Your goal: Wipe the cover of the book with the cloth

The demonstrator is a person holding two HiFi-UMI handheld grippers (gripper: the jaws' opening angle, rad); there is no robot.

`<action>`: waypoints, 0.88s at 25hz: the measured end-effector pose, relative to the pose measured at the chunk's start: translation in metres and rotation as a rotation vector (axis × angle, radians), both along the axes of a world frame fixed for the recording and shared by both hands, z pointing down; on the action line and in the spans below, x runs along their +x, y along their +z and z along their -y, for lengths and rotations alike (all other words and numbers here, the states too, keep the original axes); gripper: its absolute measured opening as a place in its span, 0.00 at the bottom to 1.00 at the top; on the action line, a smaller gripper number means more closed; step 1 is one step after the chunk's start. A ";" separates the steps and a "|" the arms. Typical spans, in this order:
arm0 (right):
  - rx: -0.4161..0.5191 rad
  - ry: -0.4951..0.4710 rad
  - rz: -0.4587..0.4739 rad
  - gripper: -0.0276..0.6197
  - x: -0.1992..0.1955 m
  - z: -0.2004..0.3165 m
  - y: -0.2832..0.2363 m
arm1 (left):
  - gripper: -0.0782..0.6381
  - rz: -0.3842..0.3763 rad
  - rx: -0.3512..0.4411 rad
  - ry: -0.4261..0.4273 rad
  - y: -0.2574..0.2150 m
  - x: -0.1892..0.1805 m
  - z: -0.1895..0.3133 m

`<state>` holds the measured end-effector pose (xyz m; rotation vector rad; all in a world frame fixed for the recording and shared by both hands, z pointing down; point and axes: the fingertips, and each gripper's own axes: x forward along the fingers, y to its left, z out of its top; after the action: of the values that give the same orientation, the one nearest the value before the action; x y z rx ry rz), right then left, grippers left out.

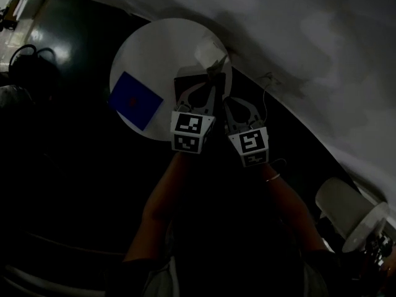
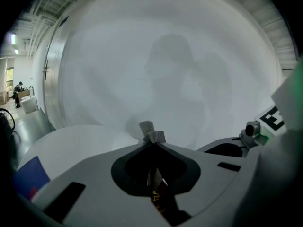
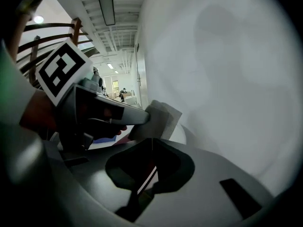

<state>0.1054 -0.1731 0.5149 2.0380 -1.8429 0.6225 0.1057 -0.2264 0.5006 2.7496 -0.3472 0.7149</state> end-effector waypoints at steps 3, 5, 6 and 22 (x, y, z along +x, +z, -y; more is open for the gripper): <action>-0.006 0.046 0.020 0.09 -0.005 -0.003 0.007 | 0.14 0.027 -0.008 0.051 0.014 0.006 -0.001; -0.012 0.064 0.030 0.09 -0.009 -0.005 0.013 | 0.14 0.052 -0.016 0.076 0.025 0.007 -0.002; -0.017 0.068 0.036 0.09 -0.012 -0.005 0.015 | 0.14 0.067 -0.019 0.083 0.030 0.006 -0.002; -0.262 -0.007 0.076 0.09 -0.043 0.008 0.072 | 0.14 0.271 -0.055 -0.042 0.091 -0.041 0.046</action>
<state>0.0627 -0.1811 0.5869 1.8592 -1.7048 0.8996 0.0644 -0.2721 0.5919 2.5873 -0.4328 1.0725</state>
